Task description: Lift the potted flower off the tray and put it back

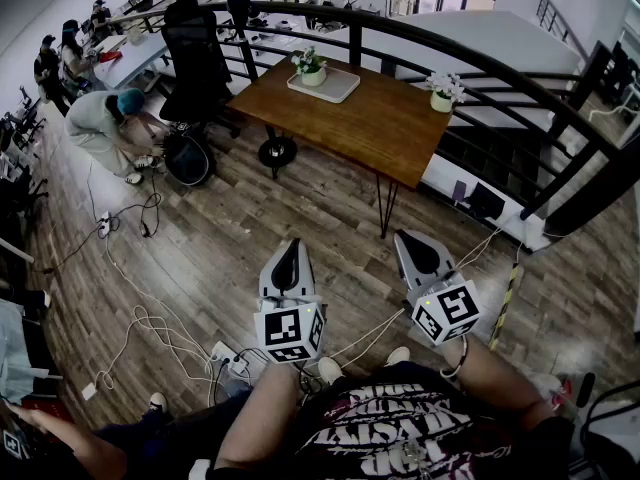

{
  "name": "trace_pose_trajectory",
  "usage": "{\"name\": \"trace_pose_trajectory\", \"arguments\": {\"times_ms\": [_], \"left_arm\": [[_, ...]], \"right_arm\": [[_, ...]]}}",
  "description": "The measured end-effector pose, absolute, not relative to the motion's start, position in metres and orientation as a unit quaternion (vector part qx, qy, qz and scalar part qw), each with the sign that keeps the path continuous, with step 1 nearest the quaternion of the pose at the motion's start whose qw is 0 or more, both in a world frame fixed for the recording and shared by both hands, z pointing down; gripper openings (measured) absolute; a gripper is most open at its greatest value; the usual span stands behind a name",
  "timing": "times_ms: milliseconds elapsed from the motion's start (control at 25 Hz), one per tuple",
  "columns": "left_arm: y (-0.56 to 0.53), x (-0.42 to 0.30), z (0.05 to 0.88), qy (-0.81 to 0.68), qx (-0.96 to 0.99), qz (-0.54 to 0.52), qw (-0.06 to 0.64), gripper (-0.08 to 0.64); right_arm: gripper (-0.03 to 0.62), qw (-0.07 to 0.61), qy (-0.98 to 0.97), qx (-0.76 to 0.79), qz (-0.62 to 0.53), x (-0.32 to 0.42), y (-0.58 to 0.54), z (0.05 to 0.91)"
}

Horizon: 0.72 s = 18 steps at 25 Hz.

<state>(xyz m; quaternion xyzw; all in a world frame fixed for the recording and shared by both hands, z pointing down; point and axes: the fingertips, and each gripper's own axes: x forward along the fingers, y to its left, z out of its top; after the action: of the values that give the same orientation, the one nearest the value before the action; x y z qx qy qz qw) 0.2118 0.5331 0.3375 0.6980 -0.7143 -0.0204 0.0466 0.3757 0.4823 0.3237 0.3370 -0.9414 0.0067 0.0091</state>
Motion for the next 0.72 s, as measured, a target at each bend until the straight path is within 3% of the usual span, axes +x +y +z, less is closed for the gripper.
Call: {"name": "trace_pose_trajectory", "arguments": {"times_ms": [720], "left_arm": [[0.527, 0.196, 0.350, -0.708, 0.703, -0.023, 0.063, -0.002]], "right_arm": [[-0.002, 0.004, -0.939, 0.342, 0.030, 0.361, 0.475, 0.332]]}}
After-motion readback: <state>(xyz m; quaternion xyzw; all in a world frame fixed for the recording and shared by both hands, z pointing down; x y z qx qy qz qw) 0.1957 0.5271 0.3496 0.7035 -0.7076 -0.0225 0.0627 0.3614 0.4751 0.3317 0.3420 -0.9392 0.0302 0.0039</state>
